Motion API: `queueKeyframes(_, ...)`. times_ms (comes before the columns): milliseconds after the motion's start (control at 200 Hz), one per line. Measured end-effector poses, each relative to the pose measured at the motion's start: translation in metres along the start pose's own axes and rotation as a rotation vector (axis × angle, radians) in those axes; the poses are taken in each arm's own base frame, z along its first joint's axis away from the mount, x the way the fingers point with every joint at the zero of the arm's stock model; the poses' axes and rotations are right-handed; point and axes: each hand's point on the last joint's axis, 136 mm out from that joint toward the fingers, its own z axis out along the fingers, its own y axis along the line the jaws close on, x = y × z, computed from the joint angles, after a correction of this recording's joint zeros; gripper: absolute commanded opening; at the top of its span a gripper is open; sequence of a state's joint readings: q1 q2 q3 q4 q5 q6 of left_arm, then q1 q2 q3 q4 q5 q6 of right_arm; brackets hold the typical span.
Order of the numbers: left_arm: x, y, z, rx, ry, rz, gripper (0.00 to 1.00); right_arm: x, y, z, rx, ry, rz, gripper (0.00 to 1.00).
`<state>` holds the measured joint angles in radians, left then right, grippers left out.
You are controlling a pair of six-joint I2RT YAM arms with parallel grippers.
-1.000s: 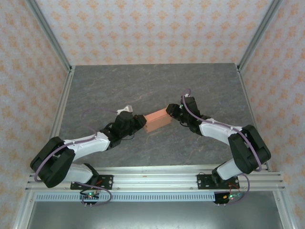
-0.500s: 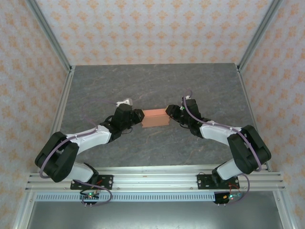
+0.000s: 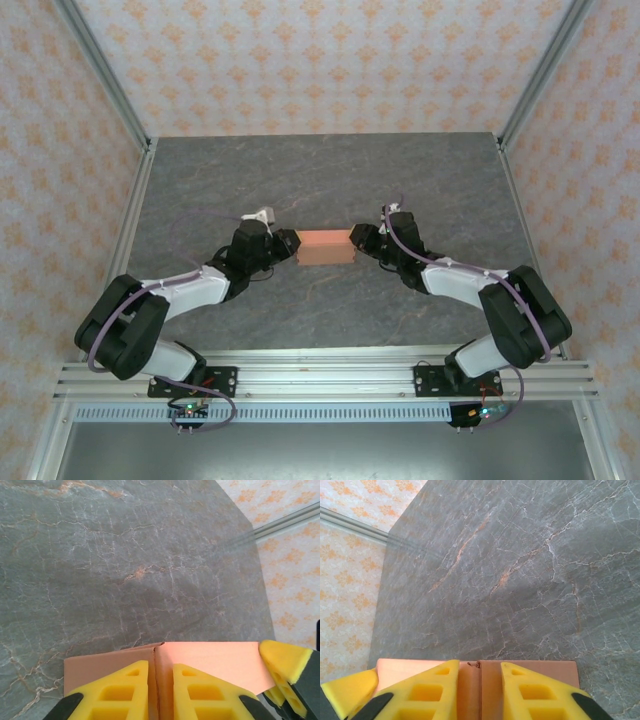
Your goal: Fold the paper box
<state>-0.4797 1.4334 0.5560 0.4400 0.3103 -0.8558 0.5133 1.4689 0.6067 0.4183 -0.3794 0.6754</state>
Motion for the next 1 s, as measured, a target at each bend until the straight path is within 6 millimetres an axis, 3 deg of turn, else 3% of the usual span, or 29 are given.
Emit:
queueKeyframes(260, 0.002, 0.002, 0.0, 0.066, -0.007, -0.079, 0.12, -0.002, -0.002, 0.004, -0.036, -0.02, 0.0, 0.17)
queueKeyframes(495, 0.002, 0.0, -0.004, 0.063, 0.019, -0.103, 0.35, -0.005, 0.0, 0.004, -0.038, -0.027, 0.001, 0.17)
queueKeyframes(786, 0.015, 0.008, -0.024, -0.021, 0.086, -0.113, 0.47, 0.005, 0.006, 0.003, -0.04, 0.002, -0.01, 0.17)
queueKeyframes(1001, 0.02, 0.012, -0.028, -0.041, 0.106, -0.125, 0.58, 0.007, 0.007, 0.002, -0.037, 0.008, -0.01, 0.17)
